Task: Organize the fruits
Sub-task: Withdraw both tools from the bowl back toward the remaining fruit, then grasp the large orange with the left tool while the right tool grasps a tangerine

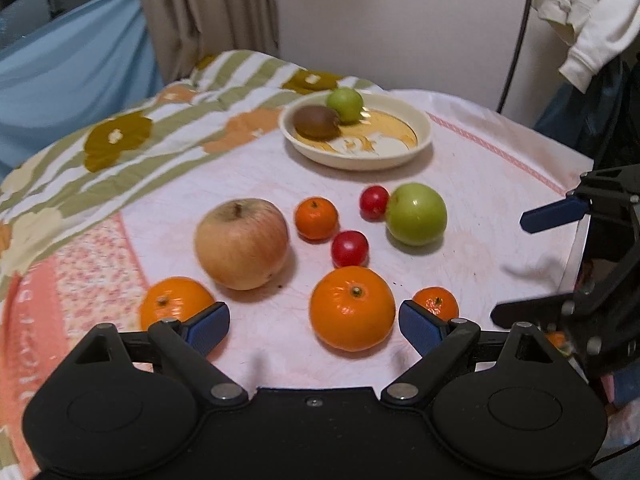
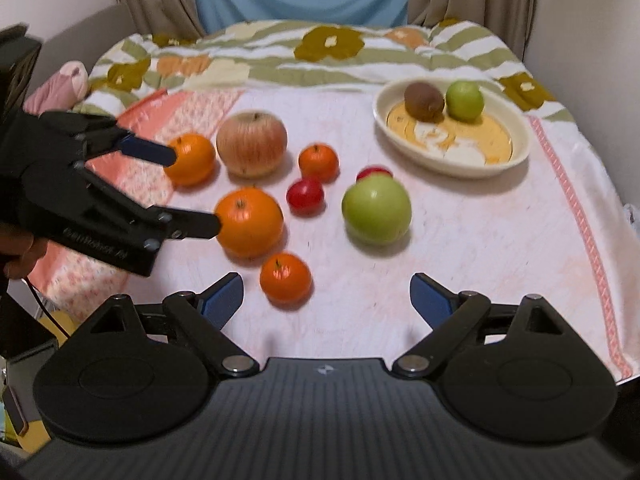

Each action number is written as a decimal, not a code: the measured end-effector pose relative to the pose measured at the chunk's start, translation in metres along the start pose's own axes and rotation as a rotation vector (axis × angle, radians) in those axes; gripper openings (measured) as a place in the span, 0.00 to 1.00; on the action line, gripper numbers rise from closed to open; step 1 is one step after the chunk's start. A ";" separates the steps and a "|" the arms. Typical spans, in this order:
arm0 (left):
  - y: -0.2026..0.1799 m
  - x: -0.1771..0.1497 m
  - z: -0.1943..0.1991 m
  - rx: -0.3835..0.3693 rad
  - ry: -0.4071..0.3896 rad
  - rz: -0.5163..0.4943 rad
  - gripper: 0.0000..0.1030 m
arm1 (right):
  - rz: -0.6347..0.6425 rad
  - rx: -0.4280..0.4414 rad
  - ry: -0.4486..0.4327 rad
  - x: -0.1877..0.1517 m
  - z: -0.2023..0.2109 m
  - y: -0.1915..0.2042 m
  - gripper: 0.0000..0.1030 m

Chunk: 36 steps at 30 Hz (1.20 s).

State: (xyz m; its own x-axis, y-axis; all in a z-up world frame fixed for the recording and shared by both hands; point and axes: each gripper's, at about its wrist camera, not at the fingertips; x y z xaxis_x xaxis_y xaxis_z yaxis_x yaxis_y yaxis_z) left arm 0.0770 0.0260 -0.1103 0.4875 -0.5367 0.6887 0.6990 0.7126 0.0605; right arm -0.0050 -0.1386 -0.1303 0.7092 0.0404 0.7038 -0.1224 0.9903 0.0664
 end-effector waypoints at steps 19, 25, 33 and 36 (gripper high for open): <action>-0.014 0.001 -0.053 -0.083 0.090 -0.052 0.62 | 0.016 0.059 0.074 -0.006 -0.038 0.009 0.79; -0.013 -0.004 -0.049 -0.073 0.080 -0.041 0.62 | 0.027 0.064 0.088 -0.007 -0.044 0.012 0.73; -0.006 -0.013 -0.040 -0.048 0.090 -0.009 0.62 | 0.045 0.071 0.080 -0.004 -0.054 0.016 0.69; -0.003 -0.018 -0.035 -0.034 0.095 0.004 0.62 | 0.067 0.069 0.072 -0.002 -0.057 0.018 0.67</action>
State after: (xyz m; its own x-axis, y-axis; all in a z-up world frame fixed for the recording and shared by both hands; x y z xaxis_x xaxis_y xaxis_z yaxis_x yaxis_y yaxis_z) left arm 0.0847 0.0177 -0.1480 0.5366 -0.5753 0.6173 0.7133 0.7001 0.0324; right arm 0.0313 -0.1135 -0.1706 0.7456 0.1177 0.6559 -0.2166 0.9736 0.0715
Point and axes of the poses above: each gripper's, at about its wrist camera, not at the fingertips, and z roughly against the way its jaws point, y to its left, x to its top, and after that the axes turned 3 degrees about -y, right-handed
